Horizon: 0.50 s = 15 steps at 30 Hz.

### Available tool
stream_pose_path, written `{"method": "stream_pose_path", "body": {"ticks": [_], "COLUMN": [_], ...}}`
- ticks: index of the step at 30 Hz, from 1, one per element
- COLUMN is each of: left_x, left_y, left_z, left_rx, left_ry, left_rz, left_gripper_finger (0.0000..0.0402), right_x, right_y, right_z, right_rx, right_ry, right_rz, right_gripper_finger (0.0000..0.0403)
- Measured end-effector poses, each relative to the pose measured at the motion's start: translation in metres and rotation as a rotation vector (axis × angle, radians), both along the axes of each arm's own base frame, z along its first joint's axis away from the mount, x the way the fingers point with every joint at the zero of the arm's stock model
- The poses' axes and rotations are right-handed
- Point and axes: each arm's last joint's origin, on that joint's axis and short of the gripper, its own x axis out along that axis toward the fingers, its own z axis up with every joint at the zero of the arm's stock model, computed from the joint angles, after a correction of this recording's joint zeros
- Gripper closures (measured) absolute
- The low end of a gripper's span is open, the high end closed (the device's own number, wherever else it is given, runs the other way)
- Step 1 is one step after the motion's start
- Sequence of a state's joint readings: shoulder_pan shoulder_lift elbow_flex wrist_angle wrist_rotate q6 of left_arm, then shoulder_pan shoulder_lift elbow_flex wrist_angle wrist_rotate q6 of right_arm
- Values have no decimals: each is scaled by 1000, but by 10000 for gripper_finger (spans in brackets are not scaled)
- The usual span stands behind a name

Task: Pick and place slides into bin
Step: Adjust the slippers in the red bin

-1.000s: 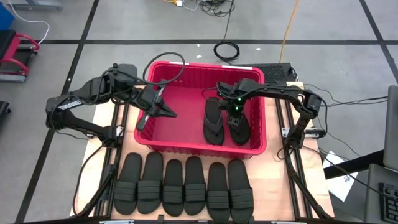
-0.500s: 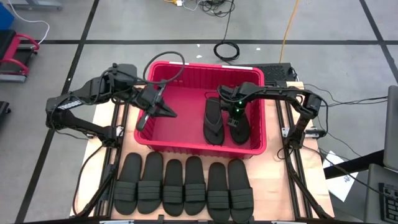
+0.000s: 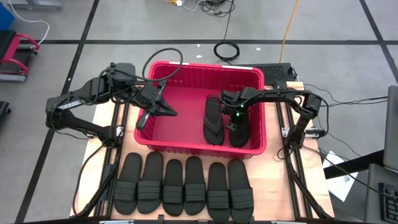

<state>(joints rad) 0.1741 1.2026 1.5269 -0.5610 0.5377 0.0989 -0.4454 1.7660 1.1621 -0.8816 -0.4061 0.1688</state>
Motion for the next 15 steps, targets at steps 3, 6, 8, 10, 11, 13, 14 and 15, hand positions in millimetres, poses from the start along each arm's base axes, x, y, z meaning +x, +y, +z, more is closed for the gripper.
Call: {"method": "stream_pose_path", "body": {"ticks": [3, 6, 8, 10, 11, 13, 14, 15], "left_x": [0, 0, 0, -1, -1, -1, -1, -1], "left_y": [0, 0, 0, -1, -1, -1, -1, -1], "left_z": [0, 0, -1, -2, -2, -2, -2, -2], "left_rx": [0, -1, -5, -8, -9, -10, -10, -9], "left_ry": [0, 4, 11, 20, 21, 25, 26, 25], "left_rz": [0, 0, -12, -17, -19, -19, -19, -19], "left_gripper_finger": [390, 396, 400, 398, 396, 390, 387, 385], "right_x": [1, 1, 1, 1, 1, 1, 1, 1], "right_y": [-1, -1, -1, -1, -1, -1, -1, -1], "right_z": [0, 0, 0, 0, 0, 0, 0, 0], "right_rx": [18, 25, 25, 26, 26, 26, 27, 26], "right_ry": [4, 16, 14, 17, 18, 19, 21, 21], "right_rz": [-67, -106, -98, -89, -89, -92, -95, -95], "right_gripper_finger": [395, 399, 399, 400, 400, 400, 400, 400]}}
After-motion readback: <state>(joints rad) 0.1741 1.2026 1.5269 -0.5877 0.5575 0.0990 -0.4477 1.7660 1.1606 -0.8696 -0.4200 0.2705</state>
